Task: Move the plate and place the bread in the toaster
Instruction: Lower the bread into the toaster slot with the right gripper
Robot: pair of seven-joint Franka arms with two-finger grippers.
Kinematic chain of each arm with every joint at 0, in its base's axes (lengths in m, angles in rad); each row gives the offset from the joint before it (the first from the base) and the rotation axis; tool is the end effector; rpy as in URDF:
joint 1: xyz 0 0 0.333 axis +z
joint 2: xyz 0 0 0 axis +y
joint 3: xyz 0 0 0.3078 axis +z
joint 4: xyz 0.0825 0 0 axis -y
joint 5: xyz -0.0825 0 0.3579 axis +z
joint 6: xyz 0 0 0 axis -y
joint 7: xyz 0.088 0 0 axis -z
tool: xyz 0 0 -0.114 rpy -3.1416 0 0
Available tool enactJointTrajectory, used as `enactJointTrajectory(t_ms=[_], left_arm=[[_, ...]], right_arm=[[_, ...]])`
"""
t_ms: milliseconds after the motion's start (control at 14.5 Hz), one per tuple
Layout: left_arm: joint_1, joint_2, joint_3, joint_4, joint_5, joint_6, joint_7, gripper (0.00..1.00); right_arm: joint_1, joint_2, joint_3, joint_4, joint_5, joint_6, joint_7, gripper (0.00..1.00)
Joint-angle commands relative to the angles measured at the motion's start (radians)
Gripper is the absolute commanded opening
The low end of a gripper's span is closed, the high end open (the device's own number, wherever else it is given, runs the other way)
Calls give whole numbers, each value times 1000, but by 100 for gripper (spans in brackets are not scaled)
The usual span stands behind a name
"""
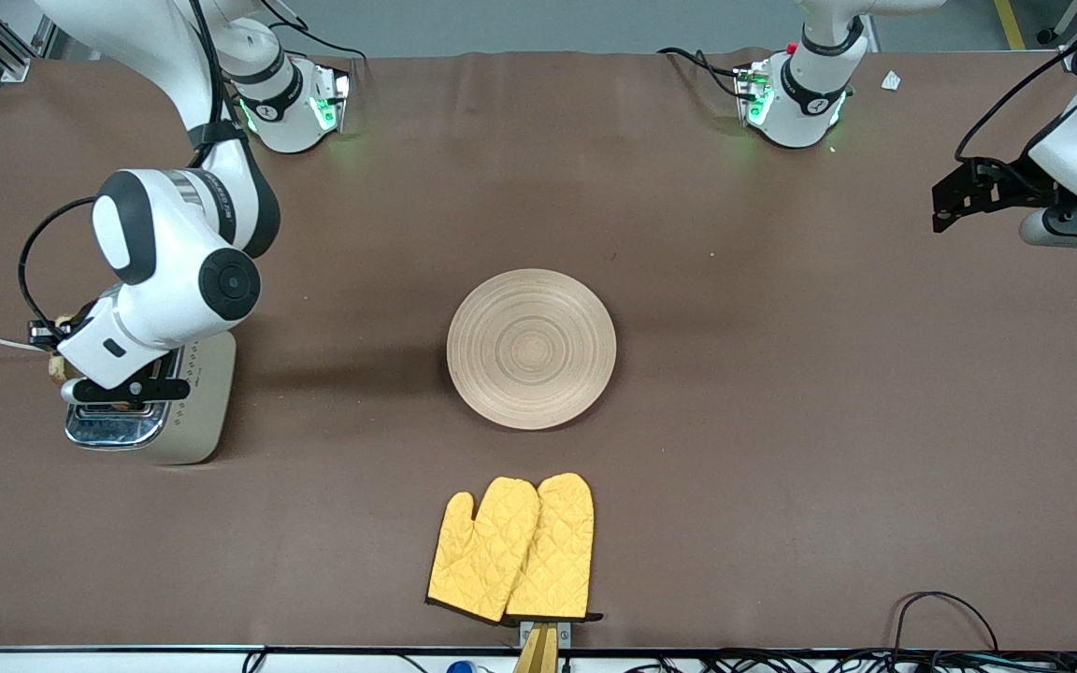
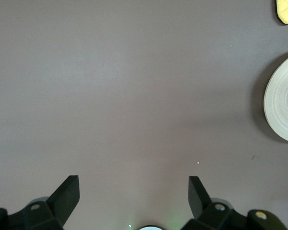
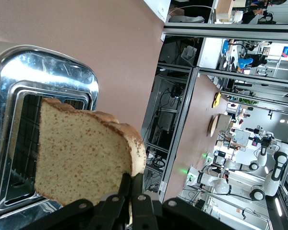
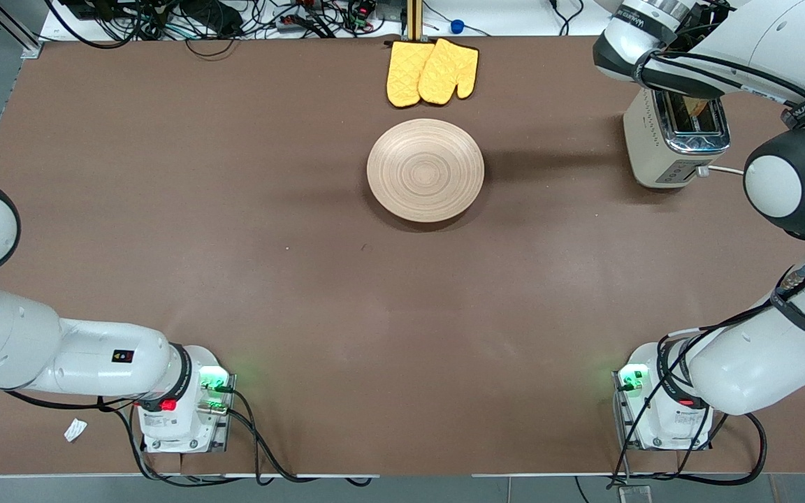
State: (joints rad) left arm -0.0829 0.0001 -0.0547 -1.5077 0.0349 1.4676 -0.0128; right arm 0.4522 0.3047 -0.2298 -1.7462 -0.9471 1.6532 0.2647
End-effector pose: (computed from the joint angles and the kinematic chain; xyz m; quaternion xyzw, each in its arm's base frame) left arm 0.5136 -0.0668 0.6283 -0.9978 0.0609 0.0187 0.0188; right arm 0.5863 0.0561 0.4199 0.8594 0.1052 -0.0560 0.4973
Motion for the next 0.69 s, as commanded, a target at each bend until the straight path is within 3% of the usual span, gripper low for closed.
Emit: enactJointTrajectory(t_ms=[0, 619], left_arm=[[0, -12, 6, 4, -13, -18, 19, 100], [0, -15, 6, 6, -13, -18, 14, 100]], right_arm=[[-17, 4, 10, -12, -22, 10, 10, 0], [-18, 30, 12, -29, -15, 27, 19, 0]])
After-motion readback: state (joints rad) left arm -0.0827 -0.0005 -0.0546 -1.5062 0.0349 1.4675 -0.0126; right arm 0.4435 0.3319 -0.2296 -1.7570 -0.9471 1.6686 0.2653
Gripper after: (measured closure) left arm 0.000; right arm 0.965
